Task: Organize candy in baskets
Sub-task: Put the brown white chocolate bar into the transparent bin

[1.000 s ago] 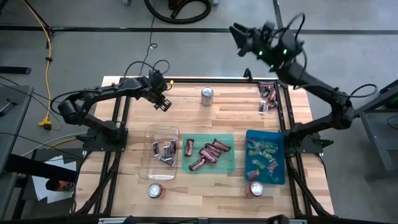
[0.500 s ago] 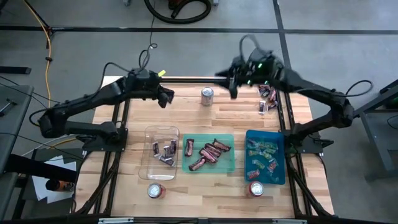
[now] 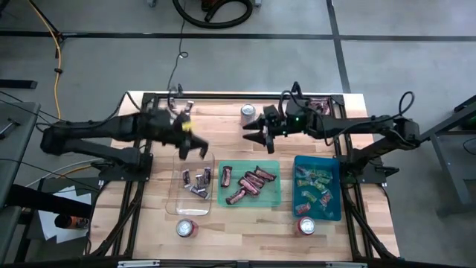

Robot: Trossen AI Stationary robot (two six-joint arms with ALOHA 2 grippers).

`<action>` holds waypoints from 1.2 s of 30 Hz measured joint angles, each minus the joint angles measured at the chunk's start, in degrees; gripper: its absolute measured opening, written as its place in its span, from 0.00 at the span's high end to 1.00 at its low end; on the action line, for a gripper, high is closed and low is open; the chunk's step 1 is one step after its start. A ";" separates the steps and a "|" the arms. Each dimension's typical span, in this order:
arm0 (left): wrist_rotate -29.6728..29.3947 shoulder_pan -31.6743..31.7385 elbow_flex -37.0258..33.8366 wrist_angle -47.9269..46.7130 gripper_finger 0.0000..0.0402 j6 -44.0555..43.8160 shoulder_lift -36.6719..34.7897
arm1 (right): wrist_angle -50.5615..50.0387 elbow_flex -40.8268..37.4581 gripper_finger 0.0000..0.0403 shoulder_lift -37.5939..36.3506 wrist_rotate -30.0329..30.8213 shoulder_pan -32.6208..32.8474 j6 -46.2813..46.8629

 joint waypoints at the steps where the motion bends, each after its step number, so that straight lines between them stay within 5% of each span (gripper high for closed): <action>1: -2.45 -2.14 -0.06 -4.03 1.00 -1.03 -0.16 | 0.17 -0.62 0.51 0.00 0.00 0.29 1.06; 5: -7.26 -9.53 -2.92 -12.00 1.00 -5.51 -0.16 | 0.04 -1.60 0.51 0.00 0.07 1.50 8.02; 10: -8.65 -15.27 -10.83 -10.73 1.00 -7.94 -0.15 | 1.33 -1.60 0.51 -0.02 1.26 4.11 12.94; 17: -16.33 -16.81 -20.13 -7.34 0.97 -14.65 -0.09 | 2.40 -1.60 0.51 -0.02 12.66 8.05 20.66; 30: -8.00 -15.96 -19.58 -3.99 0.58 -10.77 -1.67 | 8.01 -1.55 0.51 -0.02 19.26 12.31 28.11; 36: -10.53 -13.04 -12.08 2.21 0.51 -2.96 -3.92 | 11.95 -1.55 0.51 -0.12 19.04 12.27 25.17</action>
